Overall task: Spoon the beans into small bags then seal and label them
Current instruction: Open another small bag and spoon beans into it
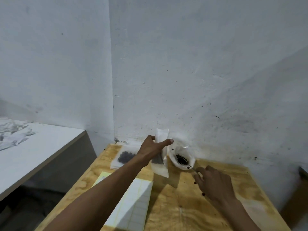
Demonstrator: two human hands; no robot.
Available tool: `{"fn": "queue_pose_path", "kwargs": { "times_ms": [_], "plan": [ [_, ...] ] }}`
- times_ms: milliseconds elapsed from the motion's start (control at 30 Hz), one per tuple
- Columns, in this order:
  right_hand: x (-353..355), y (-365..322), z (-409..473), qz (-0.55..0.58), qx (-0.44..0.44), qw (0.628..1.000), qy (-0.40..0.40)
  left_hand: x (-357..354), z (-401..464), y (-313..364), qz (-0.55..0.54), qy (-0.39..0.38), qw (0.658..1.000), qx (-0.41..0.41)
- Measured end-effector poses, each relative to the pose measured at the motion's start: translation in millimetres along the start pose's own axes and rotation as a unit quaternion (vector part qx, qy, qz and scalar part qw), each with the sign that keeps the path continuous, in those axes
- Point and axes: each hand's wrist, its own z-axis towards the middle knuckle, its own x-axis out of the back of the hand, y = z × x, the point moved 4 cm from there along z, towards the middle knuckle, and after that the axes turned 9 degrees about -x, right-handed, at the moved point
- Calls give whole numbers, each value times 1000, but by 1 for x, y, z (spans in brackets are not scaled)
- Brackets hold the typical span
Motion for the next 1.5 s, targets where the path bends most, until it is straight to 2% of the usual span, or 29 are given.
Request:
{"fn": "queue_pose_path", "kwargs": {
  "times_ms": [100,167,200,267,333,433,500,567,667,733,833,1000,1200,1367,1500],
  "plan": [
    [-1,-5,-4,23,5,984,-176,-4,1,4,0,2,1000,0],
    [12,-20,-8,129,20,964,-231,-9,1,7,9,-4,1000,-2],
    [21,-29,-9,215,19,947,-237,-13,0,9,10,-9,1000,-4],
    [32,-44,-6,393,-11,891,-228,-22,-3,12,8,-24,1000,-11],
    [35,-53,-1,496,-45,839,-220,-28,-6,15,10,-33,999,-13],
    [36,-55,6,559,-89,797,-211,-21,-15,25,6,-14,999,-35],
    [33,-54,9,598,-113,757,-238,-8,-15,32,-12,11,997,-69],
    [30,-55,10,611,-116,735,-270,3,-14,35,-67,19,994,-88],
    [31,-57,14,599,-102,744,-279,14,-12,36,-131,24,986,-96],
    [39,-57,19,598,-103,752,-258,18,-13,37,-121,30,986,-108],
    [52,-52,31,628,-117,740,-210,18,-18,39,-92,33,988,-116],
    [69,-45,45,600,-87,781,-154,9,-23,36,-93,8,988,-123],
    [77,-53,48,559,-65,812,-157,-4,-25,36,-83,-16,990,-115],
    [75,-65,49,506,-41,848,-152,-4,-24,28,-82,7,993,-84],
    [72,-67,51,480,-19,863,-159,11,-21,24,-86,55,993,-67]
  ]
}}
